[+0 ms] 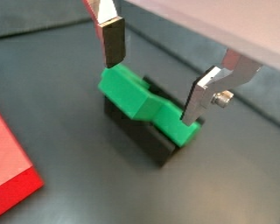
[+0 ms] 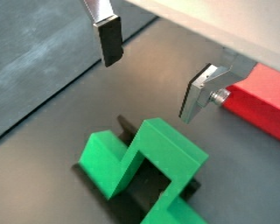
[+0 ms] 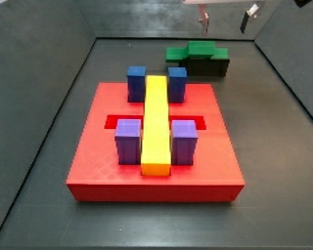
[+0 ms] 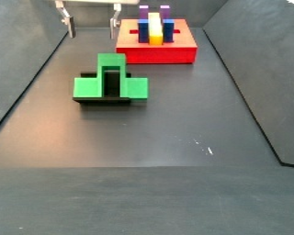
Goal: Pick up the green object. Move up. Place the green object on the fixture. Regrasp the green object. Move to above the board. Insert the green object.
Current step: Regrasp the green object.
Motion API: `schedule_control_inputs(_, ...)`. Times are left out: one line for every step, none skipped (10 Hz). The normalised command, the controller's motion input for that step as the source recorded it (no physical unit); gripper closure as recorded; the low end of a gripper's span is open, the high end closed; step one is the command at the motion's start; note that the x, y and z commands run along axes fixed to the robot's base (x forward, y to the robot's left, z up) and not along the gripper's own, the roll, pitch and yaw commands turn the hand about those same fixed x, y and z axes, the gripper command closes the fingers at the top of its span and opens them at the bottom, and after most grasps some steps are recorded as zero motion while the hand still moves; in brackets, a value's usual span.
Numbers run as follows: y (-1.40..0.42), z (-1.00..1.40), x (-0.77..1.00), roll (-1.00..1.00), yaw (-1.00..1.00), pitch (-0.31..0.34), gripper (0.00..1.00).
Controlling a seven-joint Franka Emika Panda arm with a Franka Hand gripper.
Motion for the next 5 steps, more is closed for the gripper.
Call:
schedule_control_inputs(0.00,0.12,0.13,1.00,0.20,0.409,0.00)
schedule_control_inputs(0.00,0.09,0.28,1.00,0.18,0.289,0.00)
schedule_control_inputs(0.02,0.02,0.42,1.00,0.08,0.000,0.00)
schedule_control_inputs(0.02,0.01,0.41,1.00,0.05,0.000,0.00)
schedule_control_inputs(0.01,0.01,0.39,1.00,0.05,0.000,0.00)
